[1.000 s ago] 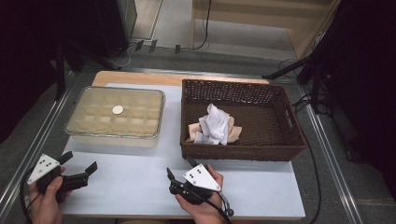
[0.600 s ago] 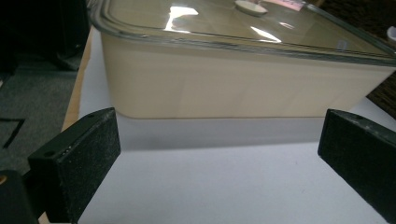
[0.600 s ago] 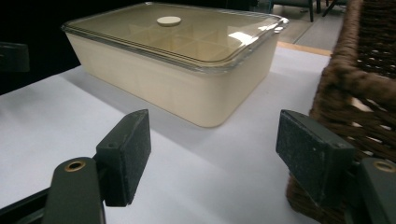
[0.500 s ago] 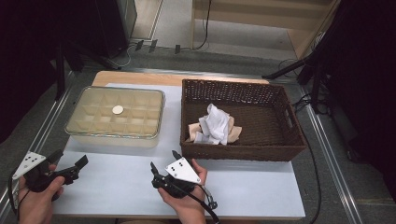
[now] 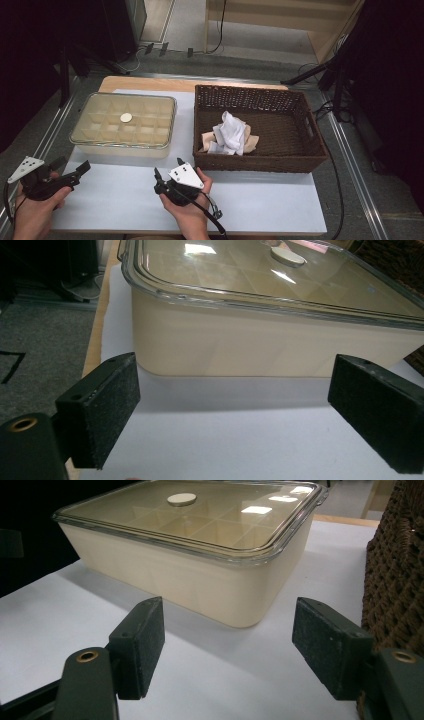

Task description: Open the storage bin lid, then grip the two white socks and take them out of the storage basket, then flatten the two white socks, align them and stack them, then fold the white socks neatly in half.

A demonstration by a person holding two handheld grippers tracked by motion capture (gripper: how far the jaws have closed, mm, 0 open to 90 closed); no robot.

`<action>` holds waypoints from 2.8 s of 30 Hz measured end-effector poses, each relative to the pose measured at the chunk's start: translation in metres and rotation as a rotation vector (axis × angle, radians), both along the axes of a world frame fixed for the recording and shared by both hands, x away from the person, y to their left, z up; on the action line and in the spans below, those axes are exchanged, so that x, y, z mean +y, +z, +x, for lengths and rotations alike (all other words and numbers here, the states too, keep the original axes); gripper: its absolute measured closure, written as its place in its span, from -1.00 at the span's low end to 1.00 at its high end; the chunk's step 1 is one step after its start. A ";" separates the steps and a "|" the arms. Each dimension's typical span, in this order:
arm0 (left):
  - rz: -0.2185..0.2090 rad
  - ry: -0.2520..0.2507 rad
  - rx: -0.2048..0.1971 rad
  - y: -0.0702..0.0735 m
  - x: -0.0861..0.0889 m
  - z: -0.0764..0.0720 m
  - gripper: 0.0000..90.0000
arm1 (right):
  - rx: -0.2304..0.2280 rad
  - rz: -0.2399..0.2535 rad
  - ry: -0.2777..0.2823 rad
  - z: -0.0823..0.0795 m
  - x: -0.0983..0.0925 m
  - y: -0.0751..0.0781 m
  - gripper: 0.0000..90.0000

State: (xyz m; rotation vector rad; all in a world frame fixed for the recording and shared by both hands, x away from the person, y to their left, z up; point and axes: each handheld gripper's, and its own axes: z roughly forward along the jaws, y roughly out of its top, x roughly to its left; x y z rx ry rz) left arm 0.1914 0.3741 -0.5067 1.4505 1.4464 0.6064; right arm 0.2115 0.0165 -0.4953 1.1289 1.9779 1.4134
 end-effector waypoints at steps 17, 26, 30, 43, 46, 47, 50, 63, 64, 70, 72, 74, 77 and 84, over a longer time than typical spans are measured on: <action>-0.015 0.007 -0.037 0.009 0.017 0.019 -0.70 | 0.025 0.053 -0.102 0.019 0.006 0.001 -0.29; 0.067 0.008 -0.024 0.009 0.016 0.042 -0.70 | 0.015 0.082 -0.126 0.026 0.020 0.006 -0.31; 0.047 0.009 -0.010 0.008 0.018 0.050 -0.70 | 0.028 0.103 -0.167 0.031 0.023 0.007 -0.33; 0.043 -0.008 0.006 0.017 0.017 0.070 -0.71 | 0.063 0.153 -0.209 0.049 0.032 0.000 -0.32; 0.042 0.004 0.036 0.016 0.017 0.075 -0.74 | 0.077 0.179 -0.220 0.055 0.034 -0.004 -0.34; 0.039 0.004 0.044 0.016 0.017 0.077 -0.74 | 0.089 0.193 -0.223 0.056 0.034 -0.004 -0.36; -0.015 -0.016 0.068 0.014 0.021 0.083 -0.77 | 0.132 0.247 -0.208 0.060 0.035 -0.006 -0.42; -0.062 -0.064 0.096 0.014 0.026 0.093 -0.71 | 0.170 0.288 -0.152 0.071 0.044 -0.011 -0.62; -0.074 -0.058 0.098 0.013 0.027 0.093 -0.70 | 0.170 0.290 -0.148 0.072 0.044 -0.011 -0.60; -0.091 -0.052 0.093 0.013 0.029 0.094 -0.63 | 0.149 0.260 -0.169 0.075 0.041 -0.005 -0.38; -0.096 -0.041 0.086 0.013 0.029 0.094 -0.54 | 0.146 0.263 -0.171 0.075 0.042 -0.007 -0.36; -0.102 -0.035 0.083 0.013 0.031 0.094 -0.52 | 0.141 0.266 -0.177 0.076 0.043 -0.007 -0.36; -0.116 -0.026 0.083 0.013 0.034 0.094 -0.41 | 0.132 0.267 -0.196 0.075 0.045 -0.008 -0.33; -0.150 -0.016 0.078 0.014 0.040 0.090 -0.18 | 0.133 0.279 -0.210 0.075 0.044 -0.007 -0.26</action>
